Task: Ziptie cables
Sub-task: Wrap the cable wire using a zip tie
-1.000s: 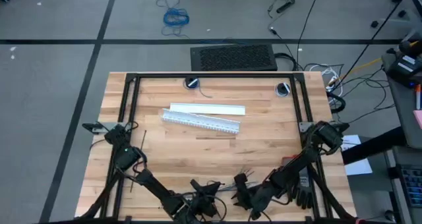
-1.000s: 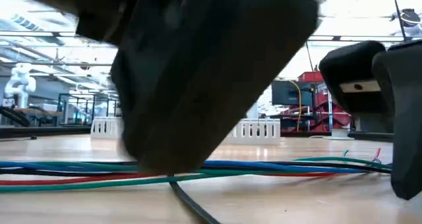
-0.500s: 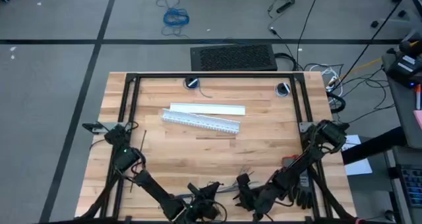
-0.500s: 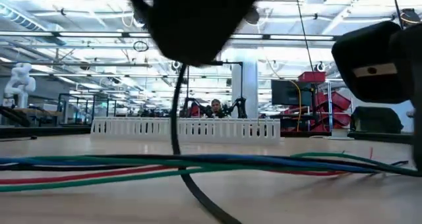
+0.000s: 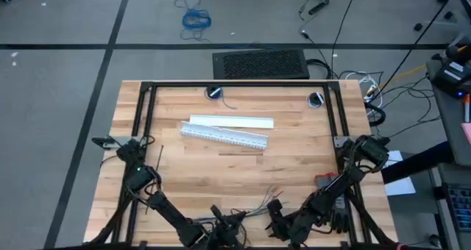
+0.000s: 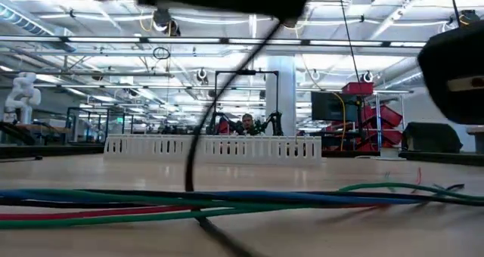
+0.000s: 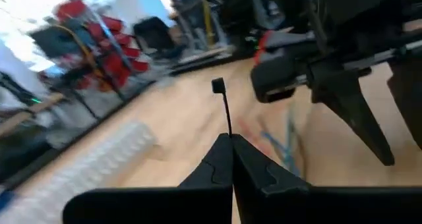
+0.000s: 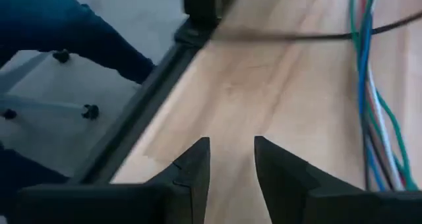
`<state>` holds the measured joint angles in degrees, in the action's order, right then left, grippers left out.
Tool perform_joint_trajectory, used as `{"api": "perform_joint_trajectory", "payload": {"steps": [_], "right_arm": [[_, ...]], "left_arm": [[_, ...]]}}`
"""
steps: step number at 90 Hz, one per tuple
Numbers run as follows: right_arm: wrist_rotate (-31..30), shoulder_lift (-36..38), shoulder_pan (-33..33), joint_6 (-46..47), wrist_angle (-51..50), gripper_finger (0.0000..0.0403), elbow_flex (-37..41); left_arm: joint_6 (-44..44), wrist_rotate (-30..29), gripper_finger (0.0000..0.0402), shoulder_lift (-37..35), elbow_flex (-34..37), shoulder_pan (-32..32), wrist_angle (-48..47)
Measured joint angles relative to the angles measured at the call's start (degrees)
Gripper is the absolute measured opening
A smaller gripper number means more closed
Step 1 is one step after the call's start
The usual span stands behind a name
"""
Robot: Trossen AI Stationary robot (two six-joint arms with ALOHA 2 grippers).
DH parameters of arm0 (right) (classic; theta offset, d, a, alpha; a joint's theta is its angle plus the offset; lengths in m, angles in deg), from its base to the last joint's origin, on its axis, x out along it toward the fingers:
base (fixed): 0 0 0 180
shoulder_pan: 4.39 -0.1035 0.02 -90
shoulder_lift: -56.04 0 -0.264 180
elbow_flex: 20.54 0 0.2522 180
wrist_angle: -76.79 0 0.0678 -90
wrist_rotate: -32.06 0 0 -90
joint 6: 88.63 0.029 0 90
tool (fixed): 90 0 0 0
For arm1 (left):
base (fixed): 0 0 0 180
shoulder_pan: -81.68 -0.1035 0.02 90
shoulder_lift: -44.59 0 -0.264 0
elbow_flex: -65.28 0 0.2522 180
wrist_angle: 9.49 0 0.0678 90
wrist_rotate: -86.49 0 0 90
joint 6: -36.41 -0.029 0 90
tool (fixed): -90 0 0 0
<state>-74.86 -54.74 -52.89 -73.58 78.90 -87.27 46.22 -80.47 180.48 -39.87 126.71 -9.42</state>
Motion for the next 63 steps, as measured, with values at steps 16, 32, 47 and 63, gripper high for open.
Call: {"api": "perform_joint_trajectory", "payload": {"steps": [16, 32, 47, 63], "right_arm": [[0.78, -0.65, -0.48, -1.24, 5.3, 0.0112, 0.0], [0.75, -3.7, -0.37, -2.13, 11.16, 0.0112, 0.0], [0.74, -5.37, 0.02, -2.41, 14.68, 0.0112, 0.0], [0.25, -5.27, 0.23, -2.38, 14.02, 0.0112, 0.0]], "left_arm": [[3.41, 1.41, 0.0, 0.0, 0.0, -0.7, 0.21], [4.83, 2.06, 0.0, 0.0, -0.87, -0.83, 1.44], [4.87, 7.79, 0.0, 0.0, -1.74, -0.87, 4.94], [3.8, 6.69, 0.0, 0.0, -1.77, -0.89, 1.18]]}}
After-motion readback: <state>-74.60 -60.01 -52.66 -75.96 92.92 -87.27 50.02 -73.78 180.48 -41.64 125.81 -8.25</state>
